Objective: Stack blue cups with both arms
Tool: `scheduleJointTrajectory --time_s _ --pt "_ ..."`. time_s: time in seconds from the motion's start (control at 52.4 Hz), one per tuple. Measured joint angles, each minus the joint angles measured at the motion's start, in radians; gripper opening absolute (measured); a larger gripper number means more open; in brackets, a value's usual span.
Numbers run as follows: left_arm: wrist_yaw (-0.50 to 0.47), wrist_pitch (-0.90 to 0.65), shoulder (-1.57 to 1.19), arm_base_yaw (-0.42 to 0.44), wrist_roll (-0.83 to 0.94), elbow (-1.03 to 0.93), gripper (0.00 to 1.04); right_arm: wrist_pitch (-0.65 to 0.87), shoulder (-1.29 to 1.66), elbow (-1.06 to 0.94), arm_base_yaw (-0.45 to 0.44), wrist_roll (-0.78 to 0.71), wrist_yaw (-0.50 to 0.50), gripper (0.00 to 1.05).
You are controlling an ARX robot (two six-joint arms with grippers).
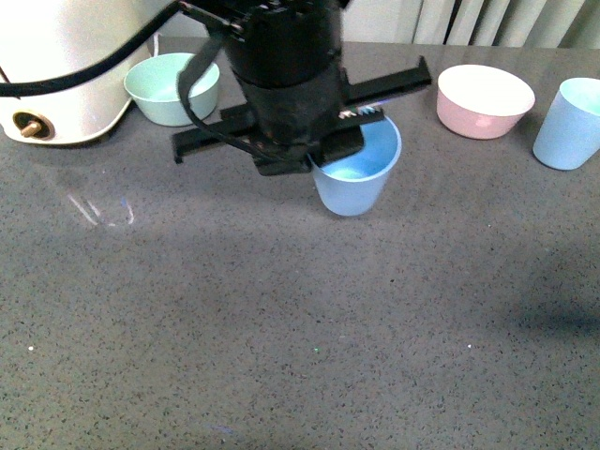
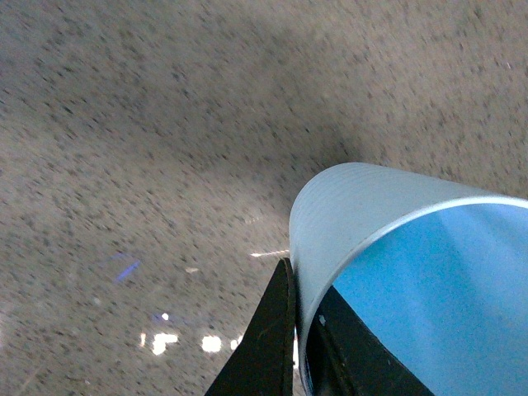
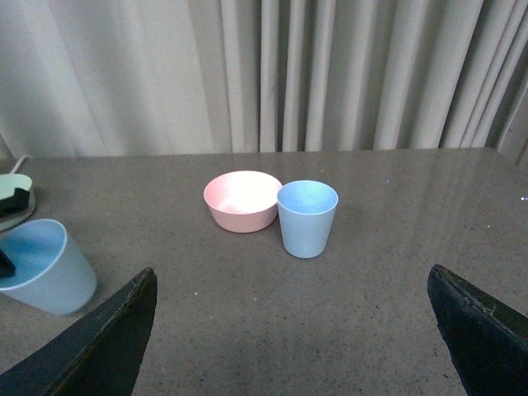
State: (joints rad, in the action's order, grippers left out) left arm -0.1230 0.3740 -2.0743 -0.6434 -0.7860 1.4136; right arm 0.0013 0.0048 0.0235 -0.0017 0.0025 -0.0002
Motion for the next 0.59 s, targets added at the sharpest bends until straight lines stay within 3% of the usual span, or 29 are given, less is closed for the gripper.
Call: scheduleJointTrajectory --time_s 0.248,0.592 --pt "-0.007 0.036 -0.040 -0.089 -0.050 0.064 0.02 0.000 0.000 0.000 0.000 0.000 0.000 0.96" --pt "-0.038 0.061 -0.100 -0.090 -0.051 0.093 0.02 0.000 0.000 0.000 0.000 0.000 0.000 0.96"
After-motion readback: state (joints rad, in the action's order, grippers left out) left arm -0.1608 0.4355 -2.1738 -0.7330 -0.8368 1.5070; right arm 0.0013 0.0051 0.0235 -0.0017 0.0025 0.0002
